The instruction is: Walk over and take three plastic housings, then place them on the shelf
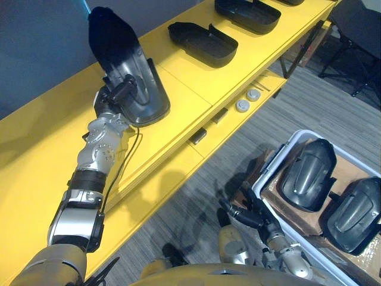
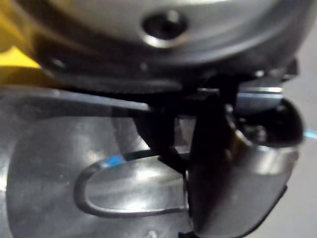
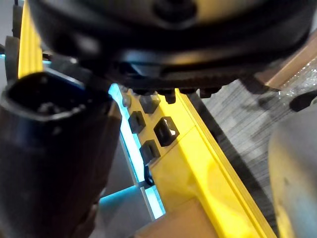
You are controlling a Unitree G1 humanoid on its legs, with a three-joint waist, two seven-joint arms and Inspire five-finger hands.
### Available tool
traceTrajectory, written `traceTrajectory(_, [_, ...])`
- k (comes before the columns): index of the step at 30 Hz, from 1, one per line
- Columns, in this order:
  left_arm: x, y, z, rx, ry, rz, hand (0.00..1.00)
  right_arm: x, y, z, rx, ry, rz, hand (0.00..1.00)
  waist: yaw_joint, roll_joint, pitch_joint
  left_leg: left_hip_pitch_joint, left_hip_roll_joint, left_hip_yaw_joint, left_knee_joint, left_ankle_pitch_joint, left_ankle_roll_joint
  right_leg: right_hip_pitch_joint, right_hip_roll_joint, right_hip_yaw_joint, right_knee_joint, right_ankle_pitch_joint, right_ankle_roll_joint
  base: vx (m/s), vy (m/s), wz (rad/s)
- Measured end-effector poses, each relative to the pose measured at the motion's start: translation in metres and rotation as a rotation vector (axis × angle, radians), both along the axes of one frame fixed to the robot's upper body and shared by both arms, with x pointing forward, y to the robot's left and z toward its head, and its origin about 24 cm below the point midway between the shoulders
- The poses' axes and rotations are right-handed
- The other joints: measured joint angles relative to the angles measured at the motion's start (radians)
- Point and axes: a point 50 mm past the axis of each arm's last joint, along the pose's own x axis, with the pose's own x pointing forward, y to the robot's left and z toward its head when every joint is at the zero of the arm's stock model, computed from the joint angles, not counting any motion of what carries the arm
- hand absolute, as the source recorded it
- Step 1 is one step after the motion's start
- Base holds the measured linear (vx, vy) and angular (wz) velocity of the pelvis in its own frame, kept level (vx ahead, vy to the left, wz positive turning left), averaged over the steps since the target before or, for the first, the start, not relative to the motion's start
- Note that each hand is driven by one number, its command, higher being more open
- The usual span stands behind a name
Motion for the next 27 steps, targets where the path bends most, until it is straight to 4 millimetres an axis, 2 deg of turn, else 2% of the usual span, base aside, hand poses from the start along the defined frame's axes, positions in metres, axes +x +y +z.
traceTrajectory(2, [0.001, -0.004, -0.004, 0.03, 0.026, -0.016, 1.0, -0.001, 0.0, -0.002, -0.003, 0.009, -0.008, 1.0, -0.006, 0.005, 0.008, -0.008, 0.002, -0.004, 0.014, -0.007, 0.003, 0.001, -0.001, -0.002, -0.002, 0.001, 0.001, -0.01, -0.005, 0.02])
traceTrajectory(8, [0.003, -0.002, 0.001, 0.067, 0.043, 0.051, 1.0, -0.004, 0.0, -0.006, -0.014, 0.026, -0.037, 1.0, -0.014, 0.016, 0.036, -0.012, 0.02, -0.002, 0.069, -0.037, 0.004, 0.018, 0.001, -0.001, -0.011, 0.007, 0.009, -0.04, 0.008, -0.04])
traceTrajectory(15, [0.008, 0.008, 0.012, 0.152, 0.096, 0.285, 1.0, -0.01, 0.004, -0.012, -0.002, 0.057, -0.051, 1.0, -0.02, 0.014, 0.04, -0.028, 0.034, -0.007, 0.099, -0.05, 0.004, 0.018, 0.008, -0.004, -0.012, 0.01, 0.011, -0.01, 0.0, 0.01])
traceTrajectory(18, [0.005, 0.022, 0.018, 0.137, 0.113, 0.451, 1.0, -0.01, 0.006, -0.013, -0.002, 0.053, -0.061, 1.0, -0.032, 0.007, 0.05, -0.028, 0.035, -0.009, 0.101, -0.051, 0.004, 0.019, 0.008, -0.004, -0.012, 0.01, 0.011, 0.0, 0.0, 0.0])
traceTrajectory(25, [0.001, 0.034, 0.027, 0.124, 0.087, 0.617, 1.0, -0.011, 0.011, -0.012, 0.008, 0.021, -0.097, 1.0, -0.038, 0.006, 0.059, -0.041, 0.044, -0.015, 0.12, -0.058, 0.005, 0.017, 0.013, -0.009, -0.012, 0.011, 0.012, -0.01, 0.004, 0.03])
traceTrajectory(27, [0.0, 0.038, 0.035, 0.117, 0.042, 0.663, 1.0, -0.01, 0.01, -0.011, -0.009, -0.003, -0.117, 1.0, -0.038, 0.007, 0.06, -0.041, 0.045, -0.015, 0.12, -0.058, 0.005, 0.018, 0.014, -0.009, -0.012, 0.011, 0.011, 0.0, 0.0, 0.0])
